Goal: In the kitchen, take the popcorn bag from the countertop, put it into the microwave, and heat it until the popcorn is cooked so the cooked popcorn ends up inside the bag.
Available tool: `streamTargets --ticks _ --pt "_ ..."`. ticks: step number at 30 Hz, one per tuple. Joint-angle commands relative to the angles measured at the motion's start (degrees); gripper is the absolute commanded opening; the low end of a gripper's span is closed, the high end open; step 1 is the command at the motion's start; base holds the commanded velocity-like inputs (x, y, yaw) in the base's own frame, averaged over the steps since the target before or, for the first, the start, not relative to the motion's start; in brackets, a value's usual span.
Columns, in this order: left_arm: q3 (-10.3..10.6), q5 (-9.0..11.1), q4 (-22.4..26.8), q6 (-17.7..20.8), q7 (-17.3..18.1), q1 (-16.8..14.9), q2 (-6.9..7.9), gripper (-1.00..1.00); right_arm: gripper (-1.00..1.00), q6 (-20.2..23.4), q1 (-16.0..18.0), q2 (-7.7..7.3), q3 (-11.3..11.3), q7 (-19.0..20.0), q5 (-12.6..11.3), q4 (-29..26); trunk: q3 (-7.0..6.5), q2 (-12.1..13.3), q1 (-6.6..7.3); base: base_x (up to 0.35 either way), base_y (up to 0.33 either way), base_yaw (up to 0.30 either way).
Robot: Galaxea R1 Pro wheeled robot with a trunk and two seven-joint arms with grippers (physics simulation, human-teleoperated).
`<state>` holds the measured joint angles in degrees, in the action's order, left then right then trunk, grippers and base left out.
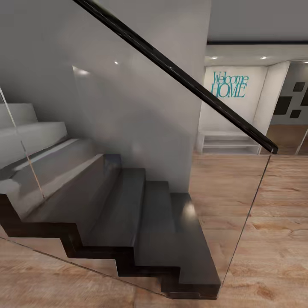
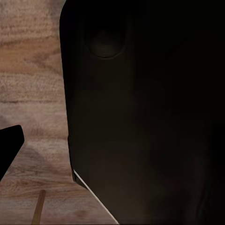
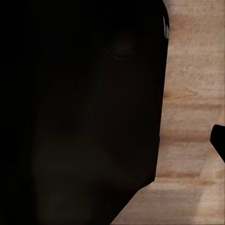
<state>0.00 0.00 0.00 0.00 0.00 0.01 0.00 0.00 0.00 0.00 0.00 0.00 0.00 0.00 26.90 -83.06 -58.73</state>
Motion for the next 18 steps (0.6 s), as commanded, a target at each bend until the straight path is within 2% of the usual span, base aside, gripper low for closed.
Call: streamTargets --ticks 1,4,10,13,18 --pt "0.0 0.0 0.0 0.0 0.0 -0.01 0.0 1.0 1.0 0.0 0.0 0.0 0.0 0.0 0.0 0.0 0.03 -0.02 0.0 0.0 0.0 0.0" --pt "-0.53 -0.09 0.3 0.44 0.09 0.09 -0.35 1.0 1.0 0.25 -0.98 -0.1 0.62 0.34 0.53 -0.55 0.03 -0.02 0.0 0.0 0.0 0.0" --pt "-0.78 -0.08 1.86 -1.32 0.09 0.08 -0.35 1.0 1.0 0.2 -1.58 -0.17 2.35 0.08 0.6 -0.53 0.03 -0.02 0.0 -0.002 0.0 0.0" --pt "-0.86 0.04 1.99 -2.28 0.02 0.08 -0.32 1.0 1.0 0.18 -1.58 -0.18 3.03 -0.06 0.54 -0.53 0.03 -0.02 0.0 -0.208 0.0 0.0" --pt "-0.81 1.65 2.02 -3.55 0.07 0.08 -0.26 1.0 1.0 0.18 -1.58 -0.18 3.01 -0.09 0.53 -0.53 0.03 -0.02 0.0 -0.333 0.0 0.0"
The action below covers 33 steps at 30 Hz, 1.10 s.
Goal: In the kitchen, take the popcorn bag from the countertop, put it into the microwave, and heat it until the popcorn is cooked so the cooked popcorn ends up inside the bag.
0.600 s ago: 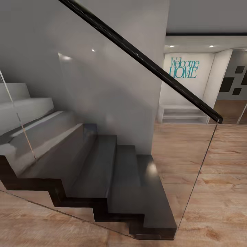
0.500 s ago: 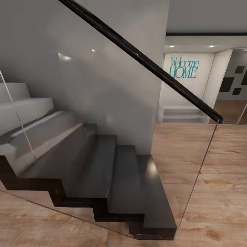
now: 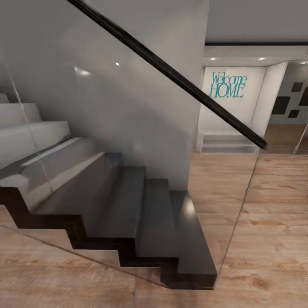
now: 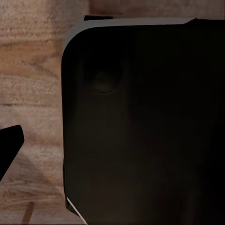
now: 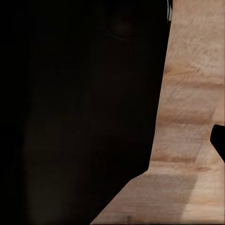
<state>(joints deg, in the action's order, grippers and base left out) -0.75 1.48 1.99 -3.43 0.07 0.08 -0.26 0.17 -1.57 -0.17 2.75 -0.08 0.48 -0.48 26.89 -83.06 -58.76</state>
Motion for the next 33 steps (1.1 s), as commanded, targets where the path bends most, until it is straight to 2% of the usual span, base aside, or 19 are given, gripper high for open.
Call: streamTargets --ticks 1,3,4,16,26,33 --pt "-0.05 0.49 0.03 -0.15 0.01 0.01 -0.01 1.0 1.0 0.03 -0.01 -0.01 0.25 -0.01 0.05 -0.05 0.04 -0.02 0.04 -0.344 0.0 0.0" --pt "-0.04 1.13 0.03 -0.14 0.02 0.01 -0.01 1.0 1.0 0.02 -0.01 -0.01 0.24 -0.01 0.05 -0.05 0.04 -0.02 0.04 -0.344 0.0 0.0" --pt "-0.04 3.15 0.03 -0.16 0.02 0.01 -0.01 1.0 1.0 0.01 -0.01 -0.01 0.3 -0.01 0.05 -0.05 0.04 -0.02 0.04 -0.345 0.0 0.0" --pt "-0.04 3.18 0.03 -0.14 0.02 0.01 -0.01 1.0 1.0 0.01 -0.01 0.03 0.33 -0.01 0.05 -0.05 0.04 -0.02 0.04 -0.324 0.0 0.0" --pt "-0.04 3.18 0.03 -0.11 0.02 0.01 -0.01 1.0 1.0 -0.81 -0.01 -0.63 0.17 -0.02 -0.27 -0.05 0.04 -0.02 0.04 -0.008 0.0 -0.005" --pt "-0.04 3.18 0.03 -0.14 0.02 0.01 -0.01 1.0 1.0 -2.19 -0.01 -0.78 0.06 -0.01 -0.4 -0.02 0.04 -0.02 0.04 0.0 0.0 -0.228"
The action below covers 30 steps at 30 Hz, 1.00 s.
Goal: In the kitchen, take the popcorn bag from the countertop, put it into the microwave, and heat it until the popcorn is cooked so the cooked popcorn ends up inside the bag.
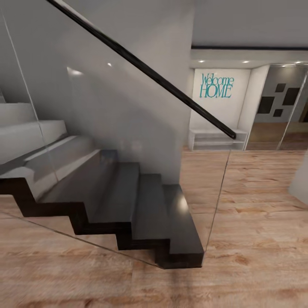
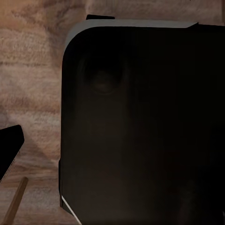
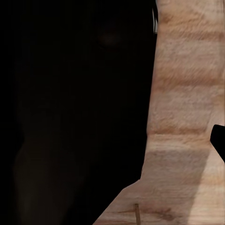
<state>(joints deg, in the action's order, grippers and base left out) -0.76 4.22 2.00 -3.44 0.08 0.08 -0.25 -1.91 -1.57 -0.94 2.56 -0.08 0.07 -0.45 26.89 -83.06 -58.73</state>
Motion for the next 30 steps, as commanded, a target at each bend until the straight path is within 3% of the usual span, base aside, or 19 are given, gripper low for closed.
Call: streamTargets --ticks 1,12,18,30 --pt "-0.03 0.44 0.02 -0.14 0.01 0.01 -0.01 1.0 1.0 -0.14 -0.01 -0.05 0.2 -0.01 -0.04 -0.04 0.04 -0.02 0.0 0.0 0.0 -0.288" --pt "-0.03 0.63 0.02 -0.08 -0.07 0.01 0.02 1.0 1.0 -0.84 -0.01 -0.21 -0.26 -0.1 -0.94 0.21 0.04 -0.02 0.0 0.0 0.0 -0.294" --pt "-0.03 0.58 0.02 -0.08 0.01 0.01 -0.13 1.0 1.0 -3.53 -0.01 0.02 -0.36 -0.09 -1.21 0.52 0.04 -0.02 0.0 0.0 0.0 -0.294" --pt "-0.03 0.53 0.02 -0.08 0.01 0.01 -0.18 1.0 1.0 -3.62 -0.01 -0.02 -0.28 -0.01 -1.13 0.54 0.04 -0.02 0.0 0.0 0.0 -0.294"
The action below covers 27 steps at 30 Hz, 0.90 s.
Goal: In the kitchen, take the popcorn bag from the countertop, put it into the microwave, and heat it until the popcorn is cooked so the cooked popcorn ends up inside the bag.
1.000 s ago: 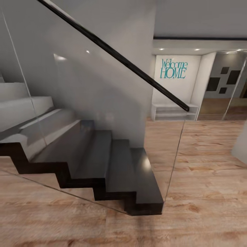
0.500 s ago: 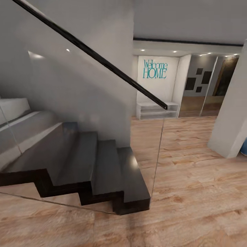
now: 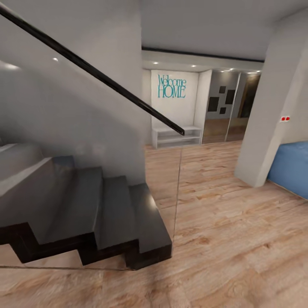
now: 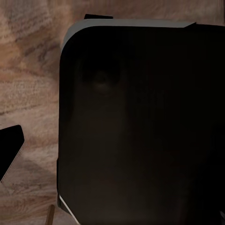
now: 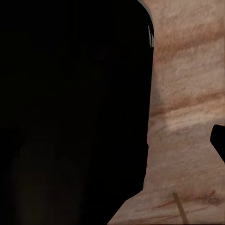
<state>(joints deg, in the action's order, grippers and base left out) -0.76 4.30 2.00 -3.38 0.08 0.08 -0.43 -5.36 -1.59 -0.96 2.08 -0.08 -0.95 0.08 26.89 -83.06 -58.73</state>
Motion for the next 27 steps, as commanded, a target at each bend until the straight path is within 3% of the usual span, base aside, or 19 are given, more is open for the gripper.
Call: streamTargets --ticks 1,27 --pt "0.0 0.42 0.02 -0.15 0.01 0.01 -0.04 1.0 1.0 -0.18 0.01 0.0 0.21 -0.01 -0.1 0.01 0.04 -0.02 0.0 0.0 0.0 -0.294" --pt "0.06 0.39 0.02 -0.22 0.01 0.01 -0.27 1.0 1.0 -0.27 0.01 -0.09 0.21 -0.01 -0.1 0.01 0.04 -0.02 0.0 0.0 0.0 -0.294"
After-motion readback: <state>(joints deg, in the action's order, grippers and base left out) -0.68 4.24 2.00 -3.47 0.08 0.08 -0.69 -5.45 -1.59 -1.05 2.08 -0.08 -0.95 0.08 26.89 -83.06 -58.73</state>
